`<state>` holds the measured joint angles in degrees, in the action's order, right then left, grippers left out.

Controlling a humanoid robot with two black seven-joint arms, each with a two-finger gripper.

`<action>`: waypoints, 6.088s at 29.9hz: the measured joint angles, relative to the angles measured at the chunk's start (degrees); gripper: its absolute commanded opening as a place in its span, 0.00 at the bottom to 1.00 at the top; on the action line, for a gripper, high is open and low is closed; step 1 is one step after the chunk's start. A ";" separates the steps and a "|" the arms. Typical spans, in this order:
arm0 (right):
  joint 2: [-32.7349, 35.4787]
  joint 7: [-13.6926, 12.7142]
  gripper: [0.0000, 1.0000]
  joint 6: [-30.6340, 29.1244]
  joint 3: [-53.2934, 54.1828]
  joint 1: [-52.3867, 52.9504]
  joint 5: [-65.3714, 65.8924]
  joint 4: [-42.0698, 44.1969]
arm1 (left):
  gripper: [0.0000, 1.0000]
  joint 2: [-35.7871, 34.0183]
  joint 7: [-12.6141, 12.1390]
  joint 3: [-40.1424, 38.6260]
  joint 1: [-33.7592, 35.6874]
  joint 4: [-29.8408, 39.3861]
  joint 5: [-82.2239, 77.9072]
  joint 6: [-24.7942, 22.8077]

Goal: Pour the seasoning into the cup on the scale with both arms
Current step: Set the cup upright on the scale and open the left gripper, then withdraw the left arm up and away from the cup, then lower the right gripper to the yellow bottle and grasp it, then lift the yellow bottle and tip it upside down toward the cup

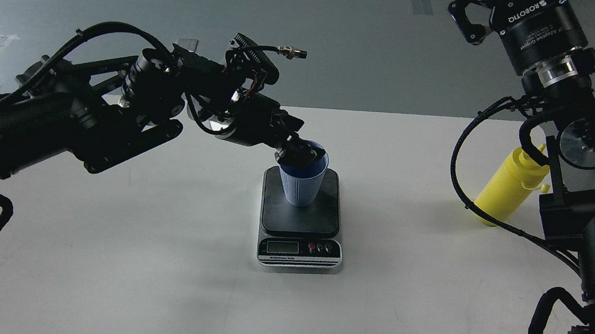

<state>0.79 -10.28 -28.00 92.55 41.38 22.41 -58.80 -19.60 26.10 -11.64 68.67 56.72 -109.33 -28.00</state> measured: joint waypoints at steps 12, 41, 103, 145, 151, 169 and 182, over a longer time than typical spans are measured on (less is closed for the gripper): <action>0.07 0.00 1.00 0.00 0.00 -0.06 0.00 -0.08 | 0.98 -4.68 0.10 -3.33 5.48 -1.00 26.59 0.00; 2.13 -0.54 1.00 0.00 0.69 -2.94 -12.97 -0.23 | 0.98 -13.33 -0.34 -29.20 -15.36 -20.12 102.13 0.00; 11.84 -1.59 1.00 0.00 -2.51 -49.64 -40.51 -10.69 | 0.98 -13.72 -0.36 -28.09 -15.76 -20.19 101.61 0.00; 4.51 -1.00 0.96 0.00 -5.99 -33.98 -40.52 7.28 | 0.98 -13.64 -0.52 -28.09 -15.67 -20.16 101.42 0.00; 3.93 -0.84 0.60 0.00 -6.07 -33.49 -40.60 7.82 | 0.98 -13.62 -0.52 -28.05 -15.67 -20.16 101.35 0.00; 4.59 -0.78 0.35 0.00 -5.80 -33.13 -39.54 6.65 | 0.98 -13.50 -0.52 -28.04 -15.70 -20.16 101.33 0.00; 14.38 -0.98 0.35 1.97 -5.68 -22.64 -11.57 -6.17 | 0.98 -12.94 -0.52 -28.13 -15.58 -20.16 101.33 0.00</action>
<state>15.17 -11.26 -26.03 86.87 18.74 10.84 -64.97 -32.54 25.58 -39.77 53.09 36.56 -8.00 -28.00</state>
